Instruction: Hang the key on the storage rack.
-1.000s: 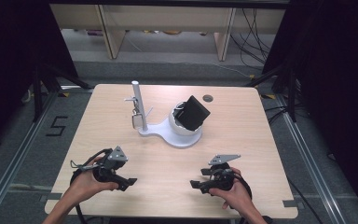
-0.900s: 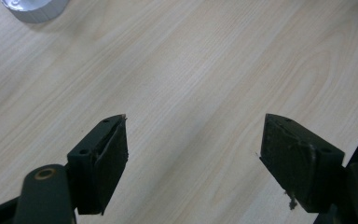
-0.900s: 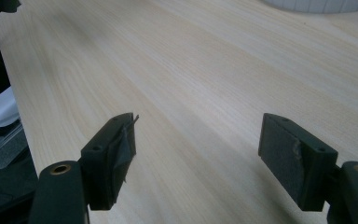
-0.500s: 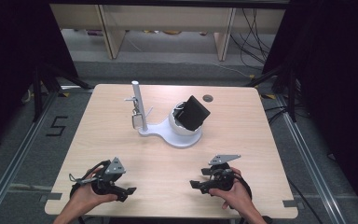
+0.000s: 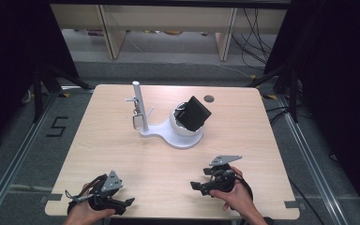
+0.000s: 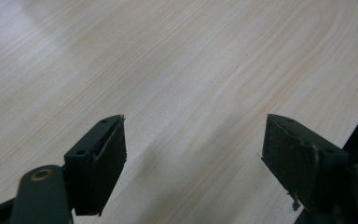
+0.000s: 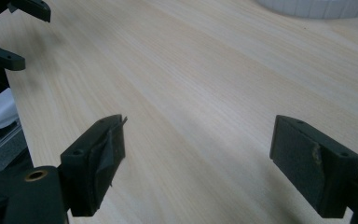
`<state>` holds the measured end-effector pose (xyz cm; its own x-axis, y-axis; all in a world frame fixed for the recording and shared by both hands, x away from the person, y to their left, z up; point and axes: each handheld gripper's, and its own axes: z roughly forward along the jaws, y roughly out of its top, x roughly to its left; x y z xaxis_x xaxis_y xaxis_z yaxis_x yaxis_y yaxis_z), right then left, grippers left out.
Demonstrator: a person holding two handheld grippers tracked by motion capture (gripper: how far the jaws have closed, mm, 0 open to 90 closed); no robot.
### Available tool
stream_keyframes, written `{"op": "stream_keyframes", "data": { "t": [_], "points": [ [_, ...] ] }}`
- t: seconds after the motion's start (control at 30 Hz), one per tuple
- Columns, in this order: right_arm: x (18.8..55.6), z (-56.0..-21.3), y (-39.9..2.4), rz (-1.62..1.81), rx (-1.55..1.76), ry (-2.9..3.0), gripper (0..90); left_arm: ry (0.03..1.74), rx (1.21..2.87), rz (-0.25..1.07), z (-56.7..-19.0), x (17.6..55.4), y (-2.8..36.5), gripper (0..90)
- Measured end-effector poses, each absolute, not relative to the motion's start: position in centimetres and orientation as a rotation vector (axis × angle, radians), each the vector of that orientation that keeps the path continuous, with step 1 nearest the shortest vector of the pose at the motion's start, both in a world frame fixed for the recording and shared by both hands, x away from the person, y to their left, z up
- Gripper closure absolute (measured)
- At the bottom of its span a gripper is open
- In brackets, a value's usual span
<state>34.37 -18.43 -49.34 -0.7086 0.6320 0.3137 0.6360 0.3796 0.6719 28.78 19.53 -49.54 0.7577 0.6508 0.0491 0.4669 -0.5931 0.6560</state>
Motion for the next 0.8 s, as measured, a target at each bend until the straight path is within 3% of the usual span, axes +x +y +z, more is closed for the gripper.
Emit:
{"op": "stream_keyframes", "data": {
  "t": [0.8],
  "points": [
    [34.35, -49.3, -18.36, -1.276, -1.189, -2.617, 18.1, 0.859, 2.306, 0.385, -50.51, 28.66, 19.69, 20.6]
  ]
}}
